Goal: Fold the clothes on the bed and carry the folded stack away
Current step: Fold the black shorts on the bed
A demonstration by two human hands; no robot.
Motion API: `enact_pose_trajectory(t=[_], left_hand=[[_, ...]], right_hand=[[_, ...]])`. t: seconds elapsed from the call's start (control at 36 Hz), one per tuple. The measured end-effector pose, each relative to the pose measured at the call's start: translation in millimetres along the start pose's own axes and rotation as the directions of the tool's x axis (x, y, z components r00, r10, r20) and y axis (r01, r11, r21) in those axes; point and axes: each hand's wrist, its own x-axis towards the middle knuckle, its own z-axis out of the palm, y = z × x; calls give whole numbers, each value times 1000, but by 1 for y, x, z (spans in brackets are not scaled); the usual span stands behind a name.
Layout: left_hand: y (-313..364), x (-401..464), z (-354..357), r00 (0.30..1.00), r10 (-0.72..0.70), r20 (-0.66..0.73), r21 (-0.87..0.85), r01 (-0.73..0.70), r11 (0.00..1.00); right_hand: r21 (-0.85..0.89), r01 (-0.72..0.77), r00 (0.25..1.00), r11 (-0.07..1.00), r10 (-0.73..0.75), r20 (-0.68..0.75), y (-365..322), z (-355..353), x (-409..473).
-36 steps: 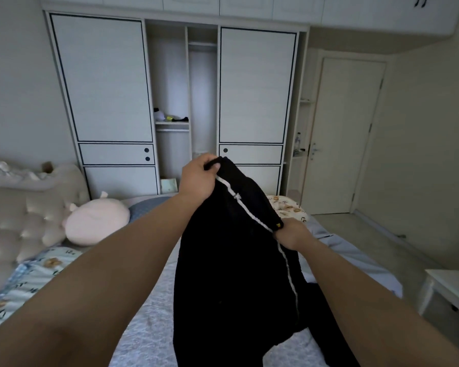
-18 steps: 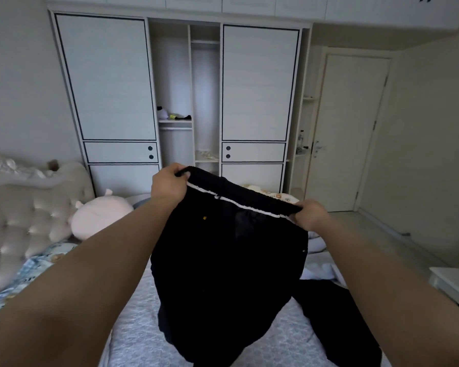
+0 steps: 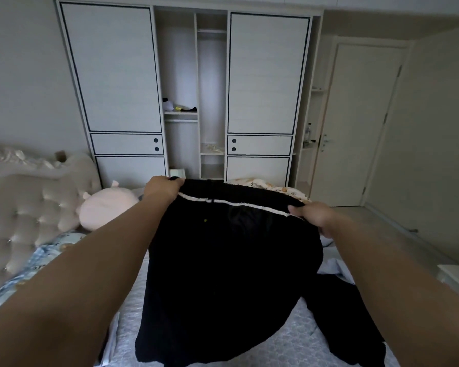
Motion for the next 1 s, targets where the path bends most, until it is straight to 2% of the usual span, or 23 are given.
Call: enact_pose_trajectory(t=[0.06, 0.11, 0.19, 0.25, 0.31, 0.36, 0.44, 0.53, 0.61, 0.83, 0.92, 1.0], left_hand=[[-7, -1, -1, 999, -26, 28, 50, 25, 998], [-11, -5, -1, 996, -38, 82, 143, 26, 989], [-16, -9, 5, 991, -48, 123, 181, 25, 983], [-18, -13, 11, 989, -30, 148, 150, 7, 989], [-18, -15, 17, 989, -3, 151, 55, -5, 998], [-15, -18, 21, 986, 32, 162, -68, -21, 997], [-7, -23, 26, 967, 146, 207, -195, -105, 975], [3, -29, 28, 917, 268, 297, -258, -193, 947], [12, -33, 30, 858, 347, 378, -260, -262, 929], [27, -47, 29, 741, 478, 472, -278, -390, 878], [29, -47, 27, 714, 507, 482, -264, -434, 862], [26, -44, 25, 677, 536, 503, -251, -479, 841]], right_hand=[[161, -59, 998, 985, 57, 16, -1, 1, 1], [248, -113, 993, 962, 102, 58, -3, 5, 1], [196, -143, 987, 970, 123, 108, -3, 10, 3], [69, -135, 990, 988, 131, 52, -3, 15, 4], [-159, -46, 999, 986, 43, -23, -4, 22, 3], [-306, 128, 991, 944, -134, 1, -5, 32, 3], [-314, 324, 945, 892, -292, 144, -10, 47, 1], [-344, 418, 906, 841, -355, 232, -16, 61, -2], [-350, 461, 880, 816, -370, 297, -22, 75, -5], [-233, 471, 854, 851, -374, 362, -29, 98, -5], [-161, 481, 840, 862, -401, 365, -28, 105, -7], [-168, 472, 856, 866, -405, 321, -29, 108, -10]])
